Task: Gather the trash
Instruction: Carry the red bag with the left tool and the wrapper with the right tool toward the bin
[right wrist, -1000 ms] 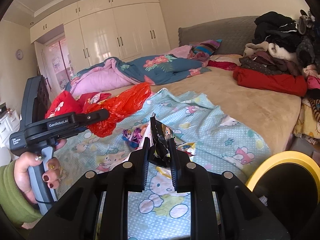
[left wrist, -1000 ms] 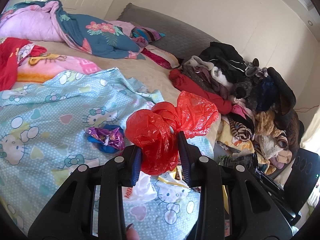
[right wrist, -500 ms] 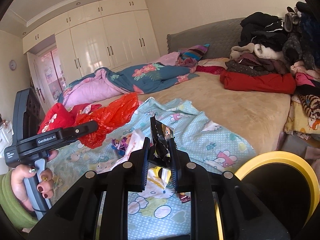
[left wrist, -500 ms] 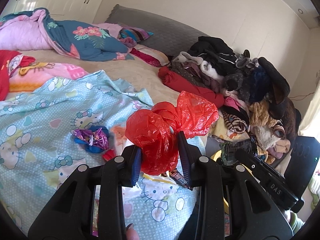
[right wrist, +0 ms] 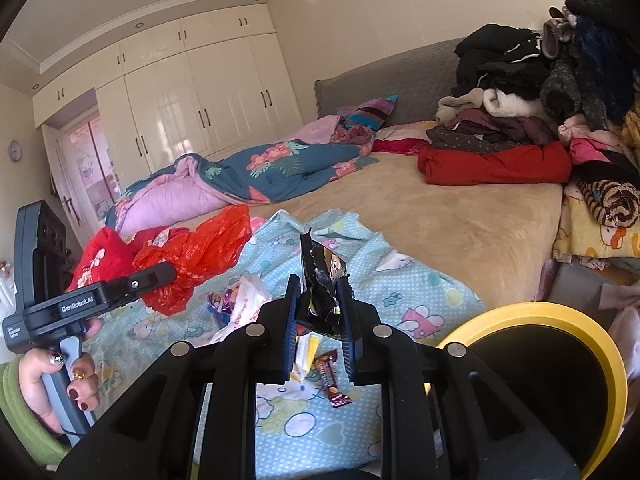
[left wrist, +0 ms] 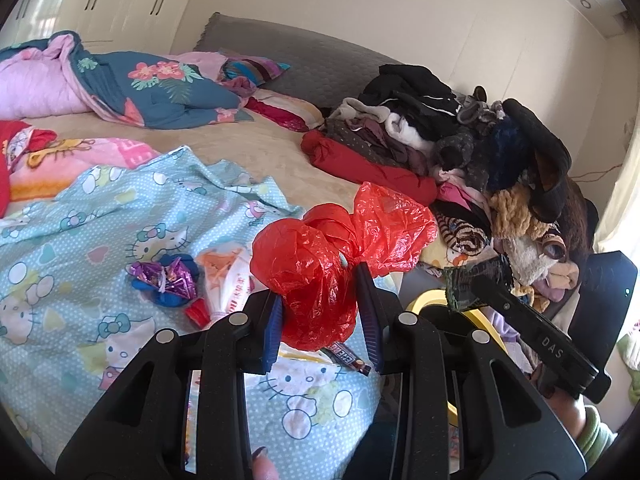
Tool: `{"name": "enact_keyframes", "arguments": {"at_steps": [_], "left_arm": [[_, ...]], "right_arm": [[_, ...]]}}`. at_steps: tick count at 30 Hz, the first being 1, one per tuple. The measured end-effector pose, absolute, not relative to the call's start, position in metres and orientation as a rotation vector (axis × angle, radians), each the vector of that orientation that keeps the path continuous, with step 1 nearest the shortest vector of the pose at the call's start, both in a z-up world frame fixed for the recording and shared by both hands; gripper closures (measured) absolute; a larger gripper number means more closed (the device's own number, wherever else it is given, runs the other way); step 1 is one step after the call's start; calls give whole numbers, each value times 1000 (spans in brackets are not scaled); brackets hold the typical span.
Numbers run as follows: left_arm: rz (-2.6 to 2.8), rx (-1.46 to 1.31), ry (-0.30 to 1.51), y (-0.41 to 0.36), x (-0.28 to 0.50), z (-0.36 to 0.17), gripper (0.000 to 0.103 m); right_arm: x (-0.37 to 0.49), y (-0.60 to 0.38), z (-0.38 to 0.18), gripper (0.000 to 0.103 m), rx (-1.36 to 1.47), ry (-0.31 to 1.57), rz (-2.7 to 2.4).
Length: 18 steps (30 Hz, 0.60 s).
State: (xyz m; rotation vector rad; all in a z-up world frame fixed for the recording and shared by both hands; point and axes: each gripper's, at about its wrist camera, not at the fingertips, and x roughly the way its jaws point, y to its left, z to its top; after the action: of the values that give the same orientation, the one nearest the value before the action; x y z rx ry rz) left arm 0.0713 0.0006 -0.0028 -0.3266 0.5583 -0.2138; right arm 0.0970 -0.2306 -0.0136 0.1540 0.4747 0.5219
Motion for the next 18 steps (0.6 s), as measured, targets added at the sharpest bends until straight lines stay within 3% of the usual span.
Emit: {"name": "enact_keyframes", "arguments": {"at_steps": [18], "left_arm": [[-281, -246, 597, -42, 70, -11, 77]], "right_arm": [[102, -280, -20, 85, 235, 482, 430]]}}
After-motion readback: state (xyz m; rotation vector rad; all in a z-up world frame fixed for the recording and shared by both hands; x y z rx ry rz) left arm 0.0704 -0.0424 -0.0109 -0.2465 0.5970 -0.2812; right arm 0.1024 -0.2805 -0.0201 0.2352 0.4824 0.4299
